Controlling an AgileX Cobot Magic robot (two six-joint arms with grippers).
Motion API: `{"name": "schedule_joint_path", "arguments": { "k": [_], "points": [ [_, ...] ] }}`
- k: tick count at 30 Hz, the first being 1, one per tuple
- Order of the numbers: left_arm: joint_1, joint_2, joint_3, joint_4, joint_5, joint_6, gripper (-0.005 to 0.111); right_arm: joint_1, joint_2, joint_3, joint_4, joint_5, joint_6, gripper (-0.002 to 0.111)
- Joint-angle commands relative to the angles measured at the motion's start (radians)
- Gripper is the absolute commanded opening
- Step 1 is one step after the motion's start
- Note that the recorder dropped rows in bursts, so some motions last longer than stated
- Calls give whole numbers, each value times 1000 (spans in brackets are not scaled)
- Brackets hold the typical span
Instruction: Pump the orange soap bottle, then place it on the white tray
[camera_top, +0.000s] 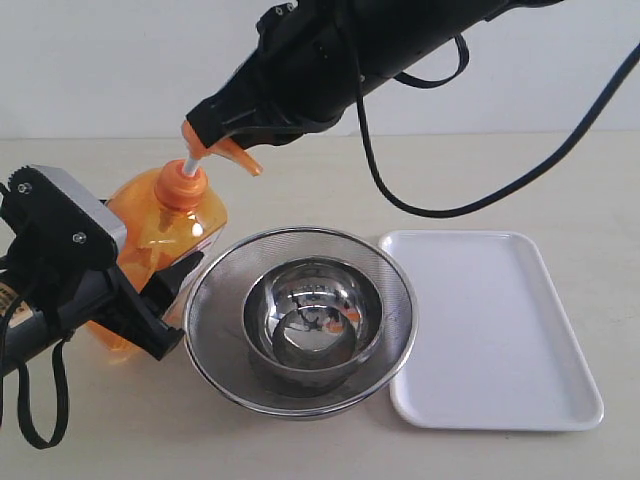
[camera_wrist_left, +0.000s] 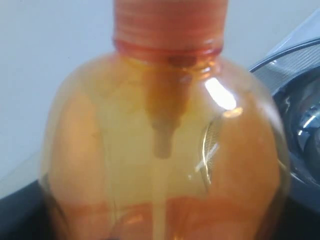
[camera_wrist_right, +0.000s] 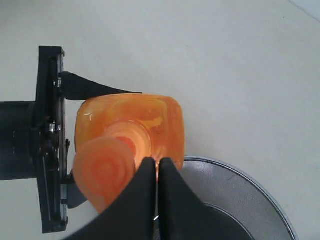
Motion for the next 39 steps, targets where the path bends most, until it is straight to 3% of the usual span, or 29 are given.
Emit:
{"name": "schedule_joint_path", "arguments": {
  "k": [1, 7, 12, 39],
  "points": [
    [-7, -4, -14, -19, 57, 59, 5, -7, -37, 8, -61, -9, 44, 0],
    [-7, -4, -27, -62, 64, 135, 5, -20, -114, 8, -134, -17, 122, 0],
    [-7, -4, -27, -68, 66, 135, 5, -18, -152, 8, -47, 8, 84, 0],
    [-7, -4, -27, -40, 65, 96, 5, 30, -11, 8, 23, 10, 27, 0]
  ]
}}
